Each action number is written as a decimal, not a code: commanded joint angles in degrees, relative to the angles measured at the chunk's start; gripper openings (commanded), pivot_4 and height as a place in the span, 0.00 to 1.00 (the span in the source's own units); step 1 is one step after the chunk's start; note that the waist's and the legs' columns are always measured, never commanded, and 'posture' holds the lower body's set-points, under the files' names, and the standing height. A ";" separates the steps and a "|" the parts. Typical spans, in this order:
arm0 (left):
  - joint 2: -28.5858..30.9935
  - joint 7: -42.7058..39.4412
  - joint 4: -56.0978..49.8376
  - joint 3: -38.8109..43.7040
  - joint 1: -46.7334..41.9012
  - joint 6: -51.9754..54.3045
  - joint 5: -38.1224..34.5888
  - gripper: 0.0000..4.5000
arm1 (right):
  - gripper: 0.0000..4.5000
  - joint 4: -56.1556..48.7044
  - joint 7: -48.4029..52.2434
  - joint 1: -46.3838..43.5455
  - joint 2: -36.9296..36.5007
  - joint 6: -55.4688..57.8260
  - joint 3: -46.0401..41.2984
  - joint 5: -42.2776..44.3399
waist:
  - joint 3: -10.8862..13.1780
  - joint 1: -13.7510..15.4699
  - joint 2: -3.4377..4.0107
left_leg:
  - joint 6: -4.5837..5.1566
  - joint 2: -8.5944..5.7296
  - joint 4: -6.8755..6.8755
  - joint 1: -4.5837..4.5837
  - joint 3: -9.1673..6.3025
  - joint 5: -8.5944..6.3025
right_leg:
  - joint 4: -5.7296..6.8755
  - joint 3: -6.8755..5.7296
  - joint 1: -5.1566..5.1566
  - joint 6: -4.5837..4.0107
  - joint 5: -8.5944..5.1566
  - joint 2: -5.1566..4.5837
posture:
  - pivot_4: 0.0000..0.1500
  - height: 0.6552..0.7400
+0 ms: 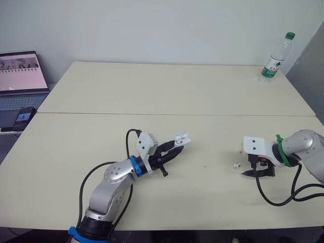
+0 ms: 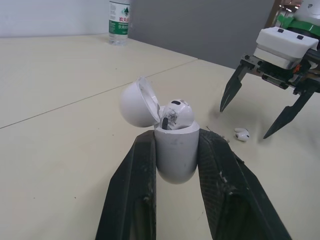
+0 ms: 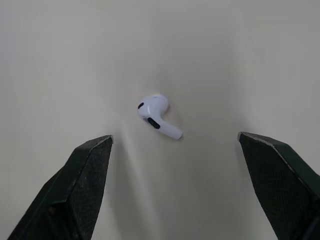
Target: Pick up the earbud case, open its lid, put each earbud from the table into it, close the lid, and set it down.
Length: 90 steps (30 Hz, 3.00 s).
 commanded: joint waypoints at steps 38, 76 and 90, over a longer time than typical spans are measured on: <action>-0.74 -0.03 -1.30 -0.09 -0.81 -1.40 -0.19 0.17 | 0.93 4.70 -1.46 -6.13 7.32 -6.80 -3.73 -8.96 | 0.00 0.02 0.00 | 0.00 -0.02 0.01 0.23 0.02 0.00 | 0.04 0.02 0.24 -0.02 0.01 0.04 | 1.00 0.95; -0.87 -0.40 -1.04 -0.09 -0.40 -1.68 0.03 0.17 | 0.02 -8.42 -10.82 -7.14 12.02 38.05 -1.35 1.53 | 0.00 0.02 0.00 | 0.00 -0.06 0.01 0.22 -0.03 0.00 | 0.02 0.00 0.27 -0.01 0.01 0.06 | 1.00 0.95; -0.92 -0.69 -0.57 -0.19 -0.88 -1.68 0.08 0.17 | 0.35 -8.87 -16.18 -7.43 12.65 41.11 -4.71 5.45 | 0.00 0.01 0.00 | 0.00 -0.05 0.01 0.21 -0.04 0.00 | 0.01 0.01 0.26 -0.01 0.01 0.06 | 1.00 0.95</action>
